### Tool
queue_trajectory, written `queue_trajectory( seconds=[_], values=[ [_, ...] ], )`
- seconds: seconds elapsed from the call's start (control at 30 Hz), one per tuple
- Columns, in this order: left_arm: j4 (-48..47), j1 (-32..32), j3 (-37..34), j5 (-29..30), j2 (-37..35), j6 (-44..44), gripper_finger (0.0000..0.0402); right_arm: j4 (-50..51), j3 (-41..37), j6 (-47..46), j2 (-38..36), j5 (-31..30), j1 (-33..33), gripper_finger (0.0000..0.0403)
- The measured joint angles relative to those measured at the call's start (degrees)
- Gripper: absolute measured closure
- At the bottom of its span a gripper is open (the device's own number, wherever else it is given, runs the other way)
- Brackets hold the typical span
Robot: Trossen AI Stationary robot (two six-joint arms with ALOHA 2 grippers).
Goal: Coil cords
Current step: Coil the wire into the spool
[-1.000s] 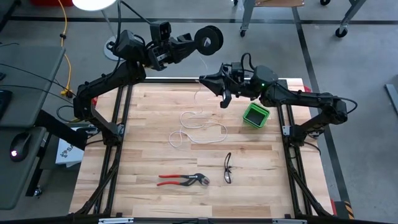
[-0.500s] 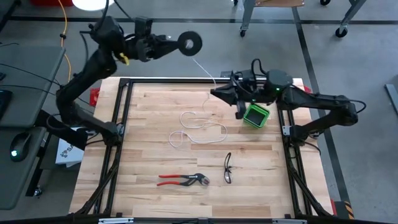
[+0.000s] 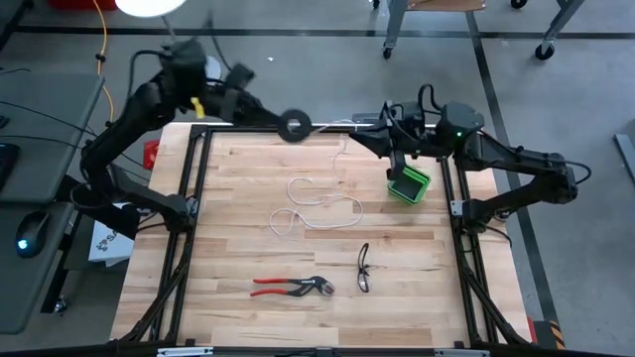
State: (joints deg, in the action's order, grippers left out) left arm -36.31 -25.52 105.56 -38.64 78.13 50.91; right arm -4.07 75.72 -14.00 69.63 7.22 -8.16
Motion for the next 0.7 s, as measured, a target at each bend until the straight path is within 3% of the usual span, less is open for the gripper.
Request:
queue_trajectory(
  seconds=[0.13,0.27,0.53,0.7],
  values=[
    [1.57,3.09,-0.02,-3.07,3.12,2.12,0.0401,-0.43,0.0,0.03,0.14,0.36,-0.65,0.0403],
    [9.11,5.6,0.0,-7.12,7.39,5.86,0.0401,-1.98,0.0,0.04,0.15,1.04,-0.81,0.0403],
    [33.06,9.43,-0.02,-17.52,16.86,21.79,0.0401,-3.62,0.0,-1.14,0.18,6.26,-0.81,0.0403],
    [52.61,10.68,-0.02,-18.26,21.97,32.03,0.0401,-3.82,0.0,-2.01,0.49,6.85,-0.13,0.0403]
  ],
)
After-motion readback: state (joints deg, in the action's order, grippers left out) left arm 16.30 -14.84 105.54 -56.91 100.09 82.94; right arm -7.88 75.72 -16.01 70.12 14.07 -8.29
